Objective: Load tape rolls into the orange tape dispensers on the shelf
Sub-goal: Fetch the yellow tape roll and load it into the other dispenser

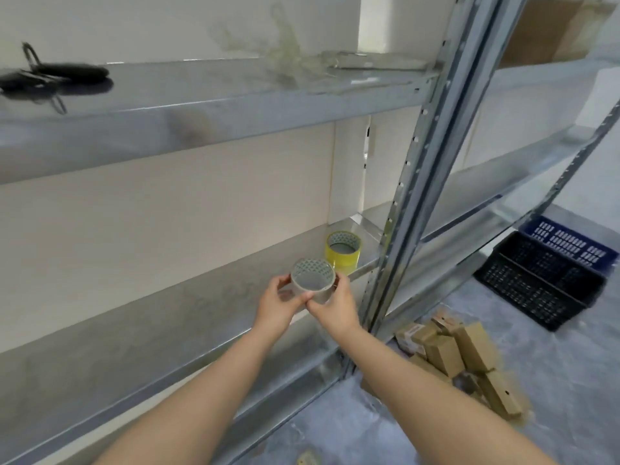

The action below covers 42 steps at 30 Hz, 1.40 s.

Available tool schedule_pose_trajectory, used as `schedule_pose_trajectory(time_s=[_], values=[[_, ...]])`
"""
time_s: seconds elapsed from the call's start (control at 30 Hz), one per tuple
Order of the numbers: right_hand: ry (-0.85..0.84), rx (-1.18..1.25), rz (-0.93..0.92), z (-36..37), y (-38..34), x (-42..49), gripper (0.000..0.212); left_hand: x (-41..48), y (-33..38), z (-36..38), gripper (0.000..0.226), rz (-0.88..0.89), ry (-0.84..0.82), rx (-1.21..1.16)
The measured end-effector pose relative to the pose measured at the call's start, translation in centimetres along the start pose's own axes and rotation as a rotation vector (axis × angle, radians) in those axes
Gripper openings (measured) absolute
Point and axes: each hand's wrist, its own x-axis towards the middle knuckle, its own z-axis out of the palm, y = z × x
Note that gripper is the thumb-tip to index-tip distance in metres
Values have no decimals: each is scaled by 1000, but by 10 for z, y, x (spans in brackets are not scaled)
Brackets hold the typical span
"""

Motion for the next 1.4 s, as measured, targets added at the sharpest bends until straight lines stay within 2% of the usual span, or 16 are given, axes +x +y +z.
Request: schedule_pose_trajectory(time_s=[0.13,0.23,0.3,0.43,0.6,0.7,0.83,0.93,1.0,1.07,1.13,1.2,1.27,1.33,1.4], values=[[-102,0,-32,17,2,39,54,31,-9,-1,48,-23,135,17],[-161,4,-19,26,4,64,60,51,-10,4,44,-69,196,7],[-200,-3,-9,30,7,77,68,62,-12,6,34,-74,224,-12],[-275,-102,-23,34,8,101,75,82,-9,6,29,-90,214,30],[-366,-154,-37,38,13,117,72,91,-11,8,40,-131,205,103],[-413,-201,-52,44,18,122,70,91,-12,12,42,-92,259,184],[-544,-195,-85,40,20,122,79,88,-9,19,68,-72,337,298],[-618,-143,-157,20,20,119,75,79,-6,29,76,-103,378,365],[-592,-116,-267,0,22,117,71,74,-1,41,84,-112,456,446],[-506,-42,-357,-22,22,119,68,73,3,57,80,30,508,511],[-392,-2,-398,-41,27,127,70,73,9,80,72,176,448,487],[-317,-43,-358,-55,36,139,76,72,16,105,60,248,371,404],[-326,-76,-253,-63,44,151,81,76,16,125,51,237,355,316],[-376,-39,-140,-70,52,163,82,83,12,137,58,176,379,262],[-438,15,-35,-77,58,173,80,92,8,145,74,65,359,208]])
